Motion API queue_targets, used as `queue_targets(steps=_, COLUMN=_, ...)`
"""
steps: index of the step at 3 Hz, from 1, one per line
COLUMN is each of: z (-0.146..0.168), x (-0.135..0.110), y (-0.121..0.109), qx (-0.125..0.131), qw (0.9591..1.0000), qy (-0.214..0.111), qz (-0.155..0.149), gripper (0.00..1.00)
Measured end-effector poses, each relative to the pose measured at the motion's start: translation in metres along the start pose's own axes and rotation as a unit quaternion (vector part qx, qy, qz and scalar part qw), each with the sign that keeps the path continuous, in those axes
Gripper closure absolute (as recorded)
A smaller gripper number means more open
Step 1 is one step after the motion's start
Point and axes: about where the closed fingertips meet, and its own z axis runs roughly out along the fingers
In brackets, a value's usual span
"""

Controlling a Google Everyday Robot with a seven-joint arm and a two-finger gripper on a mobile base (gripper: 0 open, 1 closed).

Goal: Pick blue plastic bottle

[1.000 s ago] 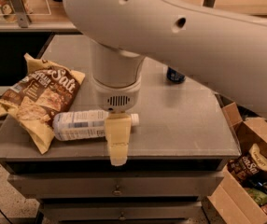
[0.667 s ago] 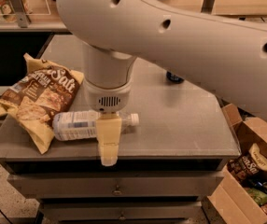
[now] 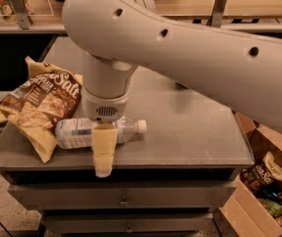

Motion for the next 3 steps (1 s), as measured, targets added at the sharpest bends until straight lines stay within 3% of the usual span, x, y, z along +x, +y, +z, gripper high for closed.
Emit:
queue_targets(steps=1, z=0.018, x=-0.005, y=-0.008, qx=-0.009, qw=0.9999, qy=-0.006, qz=-0.006, gripper=0.00)
queue_targets(steps=2, z=0.029, x=0.001, y=-0.017, qx=-0.031, qw=0.9994, qy=-0.012, qz=0.008, gripper=0.18)
queue_targets(steps=3, z=0.023, x=0.006, y=-0.025, qx=-0.072, qw=0.9968, qy=-0.029, qz=0.022, gripper=0.41)
